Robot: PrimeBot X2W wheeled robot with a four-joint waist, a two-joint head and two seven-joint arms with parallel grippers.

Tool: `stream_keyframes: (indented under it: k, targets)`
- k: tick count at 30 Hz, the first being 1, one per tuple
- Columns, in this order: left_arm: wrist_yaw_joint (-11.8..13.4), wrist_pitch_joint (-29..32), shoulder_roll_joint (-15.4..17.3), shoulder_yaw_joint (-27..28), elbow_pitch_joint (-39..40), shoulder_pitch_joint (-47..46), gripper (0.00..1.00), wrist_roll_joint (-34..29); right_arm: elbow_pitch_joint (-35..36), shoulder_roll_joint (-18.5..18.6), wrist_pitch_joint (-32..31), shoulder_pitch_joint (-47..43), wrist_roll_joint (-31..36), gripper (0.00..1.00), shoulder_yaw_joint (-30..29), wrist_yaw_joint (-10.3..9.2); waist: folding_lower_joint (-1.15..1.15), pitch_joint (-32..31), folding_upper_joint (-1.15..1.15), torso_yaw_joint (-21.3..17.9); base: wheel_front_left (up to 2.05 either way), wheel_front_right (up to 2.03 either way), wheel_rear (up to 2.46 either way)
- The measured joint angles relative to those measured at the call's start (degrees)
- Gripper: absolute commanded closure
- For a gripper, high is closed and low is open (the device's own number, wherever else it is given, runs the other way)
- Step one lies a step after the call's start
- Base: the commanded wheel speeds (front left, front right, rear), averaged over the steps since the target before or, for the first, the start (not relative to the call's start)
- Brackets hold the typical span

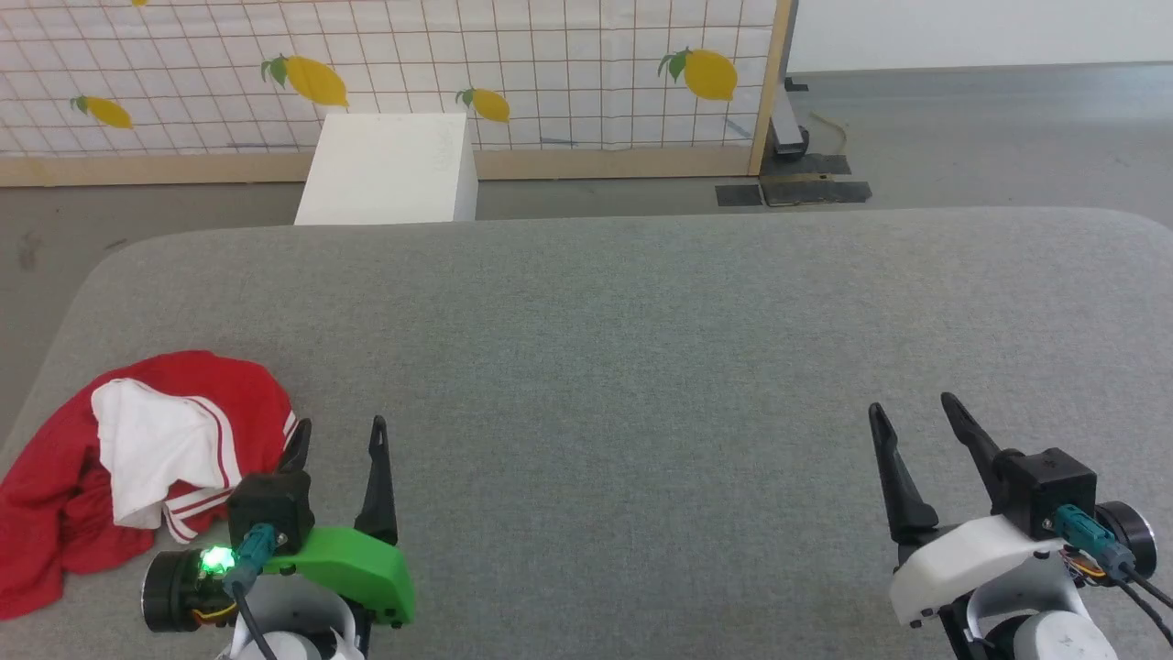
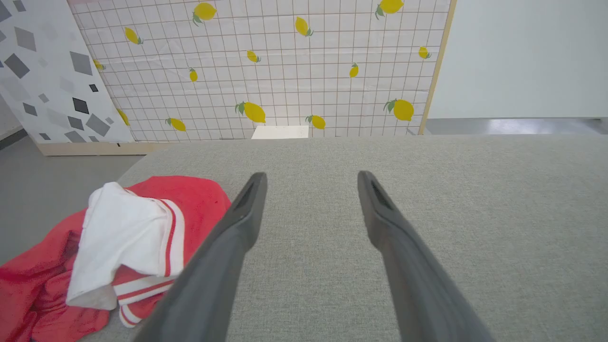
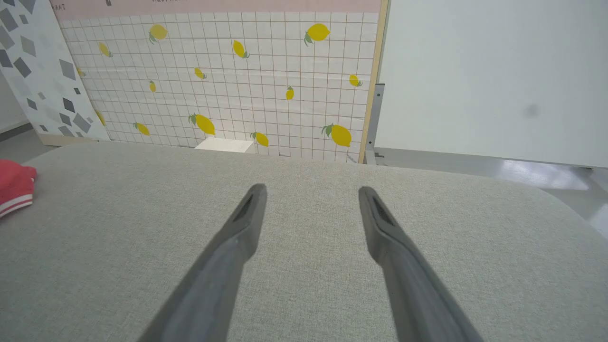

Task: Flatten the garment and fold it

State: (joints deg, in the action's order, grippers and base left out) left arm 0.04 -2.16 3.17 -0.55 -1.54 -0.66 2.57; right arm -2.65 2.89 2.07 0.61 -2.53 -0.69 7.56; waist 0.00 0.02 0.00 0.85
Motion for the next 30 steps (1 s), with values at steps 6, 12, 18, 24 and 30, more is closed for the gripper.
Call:
stream_keyframes:
  k: [6, 12, 18, 24, 30]
  targets:
    - [0.0, -0.7, 0.0, 0.3, -0.2, 0.0, 0.00, 0.4, -0.2, 0.0, 0.8, 0.0, -0.6, 0.00, -0.1, 0.00, 0.00, 0.0, 0.00, 1.4, 0.00, 0.00, 0.00]
    - [0.1, -1.5, 0.0, 0.7, -0.4, 0.0, 0.00, 0.7, -0.5, 0.0, 1.5, 0.0, -1.2, 0.00, -0.1, 0.00, 0.00, 0.0, 0.00, 3.2, 0.00, 0.00, 0.00]
    - [0.3, -2.2, 0.0, 0.9, -0.8, 0.0, 0.00, 1.8, -1.0, 0.0, 2.1, 0.0, -1.9, 0.00, 0.1, 0.00, 0.00, -0.1, 0.00, 5.4, 0.00, 0.00, 0.00]
    - [0.3, -3.0, 0.0, 1.0, -1.2, 0.1, 0.00, 2.4, -1.9, 0.0, 2.9, 0.0, -2.7, 0.00, 0.4, 0.00, 0.00, -0.2, 0.00, 7.9, 0.00, 0.00, 0.00]
    - [0.5, -3.6, 0.0, 1.3, -1.5, 0.5, 0.00, 2.8, -2.6, 0.0, 3.6, 0.0, -3.4, 0.00, 0.6, 0.00, 0.00, -0.3, 0.00, 10.7, 0.00, 0.00, 0.00]
